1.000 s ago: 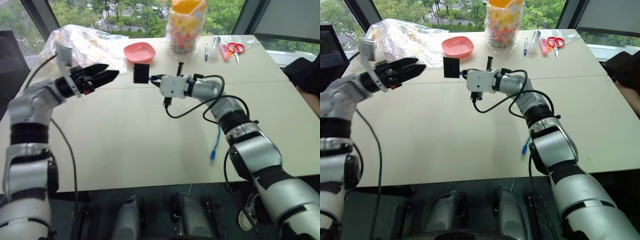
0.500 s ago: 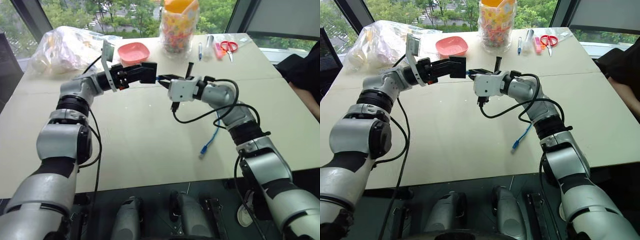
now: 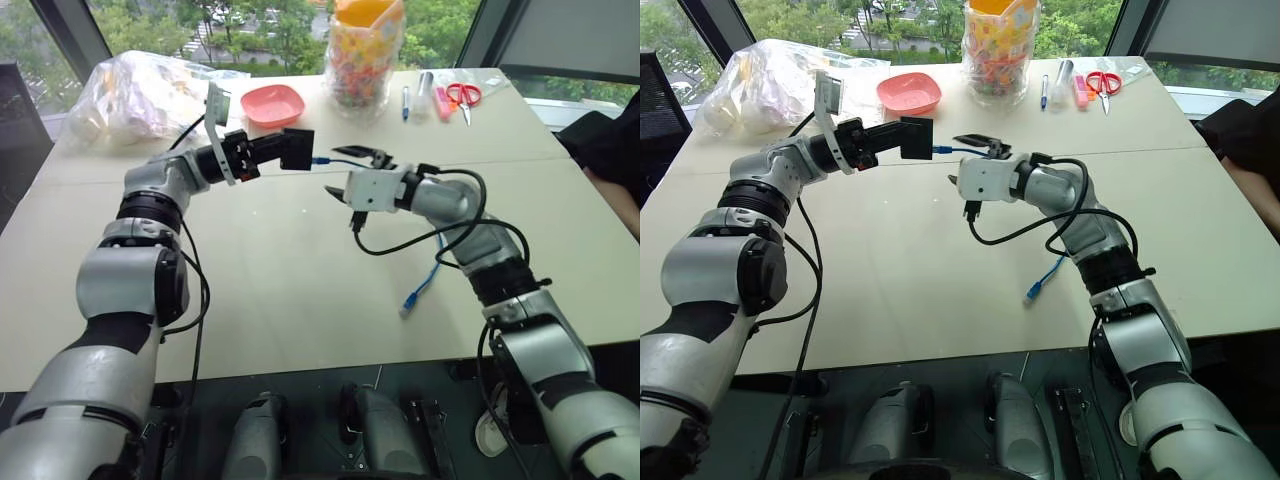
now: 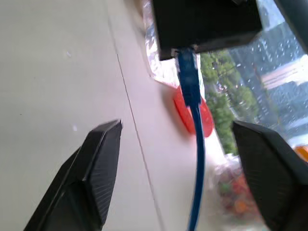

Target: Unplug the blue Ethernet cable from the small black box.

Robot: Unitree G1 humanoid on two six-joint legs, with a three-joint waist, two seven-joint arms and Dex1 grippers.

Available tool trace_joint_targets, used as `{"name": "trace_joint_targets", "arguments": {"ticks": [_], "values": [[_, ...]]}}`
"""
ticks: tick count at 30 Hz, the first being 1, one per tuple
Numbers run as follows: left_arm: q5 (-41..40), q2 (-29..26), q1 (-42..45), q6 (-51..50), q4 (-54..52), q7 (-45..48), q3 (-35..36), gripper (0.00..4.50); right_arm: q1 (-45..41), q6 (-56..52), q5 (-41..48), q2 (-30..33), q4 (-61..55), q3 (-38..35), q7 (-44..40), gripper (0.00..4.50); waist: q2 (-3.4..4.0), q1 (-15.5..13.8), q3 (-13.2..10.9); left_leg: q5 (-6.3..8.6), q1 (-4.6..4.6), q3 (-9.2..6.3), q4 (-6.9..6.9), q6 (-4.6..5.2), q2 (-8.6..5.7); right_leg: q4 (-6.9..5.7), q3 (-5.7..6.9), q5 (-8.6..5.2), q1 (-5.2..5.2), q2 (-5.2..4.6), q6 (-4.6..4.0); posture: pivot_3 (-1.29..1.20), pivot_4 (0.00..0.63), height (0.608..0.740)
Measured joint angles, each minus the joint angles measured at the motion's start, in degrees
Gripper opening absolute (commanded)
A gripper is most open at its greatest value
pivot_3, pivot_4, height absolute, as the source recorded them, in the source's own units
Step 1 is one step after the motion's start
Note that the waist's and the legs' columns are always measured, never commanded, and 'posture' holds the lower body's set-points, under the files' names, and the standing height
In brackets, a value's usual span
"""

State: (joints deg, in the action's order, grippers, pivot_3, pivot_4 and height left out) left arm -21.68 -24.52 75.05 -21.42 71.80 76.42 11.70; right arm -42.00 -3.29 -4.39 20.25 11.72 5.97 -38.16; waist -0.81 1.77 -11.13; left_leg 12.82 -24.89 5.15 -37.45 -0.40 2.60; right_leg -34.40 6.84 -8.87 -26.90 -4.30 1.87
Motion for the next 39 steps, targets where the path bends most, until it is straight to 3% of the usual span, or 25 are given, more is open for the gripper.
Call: {"name": "trace_joint_targets", "arguments": {"ticks": [4,6,9,20,39], "values": [[-3.1,0.1,-0.1,-5.9,-0.4,1.8,4.0,0.49,6.5,-33.9,30.3,-9.0,-19.7,-12.4,3.5,3.99,0.01,0.1,0.0,0.00,0.00,-0.23,-0.17,0.01,0.07,-0.17,0.02,0.01,-0.01,0.00,-0.02,0.00,0.150,0.740],[-4.8,0.2,-0.1,-10.5,-1.4,4.0,5.6,0.49,7.8,-42.5,43.5,-13.1,-26.5,-17.6,7.2,3.99,0.01,0.0,0.0,0.02,0.00,-0.30,-0.34,0.01,0.13,-0.26,0.04,-0.06,0.01,0.00,0.07,0.00,0.150,0.740],[-6.5,0.5,-0.2,-16.0,-4.0,6.3,6.1,0.49,10.1,-47.7,53.0,-16.6,-29.5,-19.9,11.8,3.99,0.02,-0.3,0.0,0.03,0.10,-0.39,-0.51,0.01,0.23,-0.26,0.08,-0.05,0.16,0.00,0.01,0.00,0.150,0.740],[-10.2,3.5,-4.6,-26.8,-13.8,7.4,7.0,0.49,9.9,-45.8,58.1,-20.4,-25.9,-19.9,19.7,3.99,0.02,-1.0,0.0,0.08,0.11,-0.37,-0.54,0.10,0.13,-0.24,0.07,-0.03,0.22,-0.06,0.03,0.00,0.150,0.740],[-11.4,4.3,-6.8,-29.2,-17.9,7.4,4.9,0.49,9.9,-42.4,59.7,-19.4,-24.5,-18.3,20.4,3.99,0.02,-0.9,0.0,0.08,0.11,-0.37,-0.55,0.11,0.13,-0.23,0.06,-0.03,0.21,-0.04,0.03,0.00,0.150,0.740]]}}
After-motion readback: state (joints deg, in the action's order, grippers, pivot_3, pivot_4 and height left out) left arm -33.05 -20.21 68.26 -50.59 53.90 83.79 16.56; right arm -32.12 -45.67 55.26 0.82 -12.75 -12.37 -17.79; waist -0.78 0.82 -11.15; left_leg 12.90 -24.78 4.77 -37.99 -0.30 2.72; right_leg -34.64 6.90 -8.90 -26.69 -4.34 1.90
